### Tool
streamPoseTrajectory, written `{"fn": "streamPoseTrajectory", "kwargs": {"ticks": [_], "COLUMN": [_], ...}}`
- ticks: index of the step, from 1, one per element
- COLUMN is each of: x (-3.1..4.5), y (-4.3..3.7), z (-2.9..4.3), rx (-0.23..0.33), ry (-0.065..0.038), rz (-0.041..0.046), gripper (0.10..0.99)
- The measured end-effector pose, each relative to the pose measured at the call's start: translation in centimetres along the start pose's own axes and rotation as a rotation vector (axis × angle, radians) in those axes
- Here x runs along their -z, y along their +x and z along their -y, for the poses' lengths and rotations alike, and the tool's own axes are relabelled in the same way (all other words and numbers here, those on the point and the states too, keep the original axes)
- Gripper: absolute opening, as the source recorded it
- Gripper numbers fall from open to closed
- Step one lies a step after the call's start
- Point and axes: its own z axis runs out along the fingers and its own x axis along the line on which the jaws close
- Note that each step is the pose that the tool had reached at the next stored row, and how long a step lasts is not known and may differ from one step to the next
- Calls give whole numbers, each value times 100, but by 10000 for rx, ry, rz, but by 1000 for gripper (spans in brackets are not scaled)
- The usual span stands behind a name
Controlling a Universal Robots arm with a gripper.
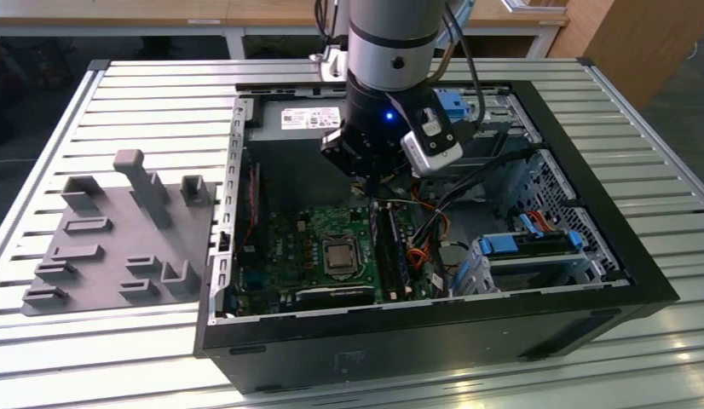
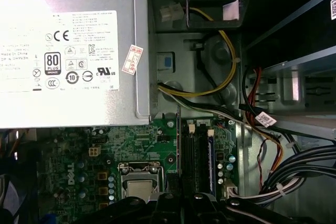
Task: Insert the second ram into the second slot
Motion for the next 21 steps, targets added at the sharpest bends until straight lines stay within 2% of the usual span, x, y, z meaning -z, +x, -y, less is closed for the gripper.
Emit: {"fn": "streamPoseTrajectory", "kwargs": {"ticks": [21], "x": [-41], "y": [0], "z": [1], "rx": [0], "ry": [0], "rz": [0], "gripper": [133]}}
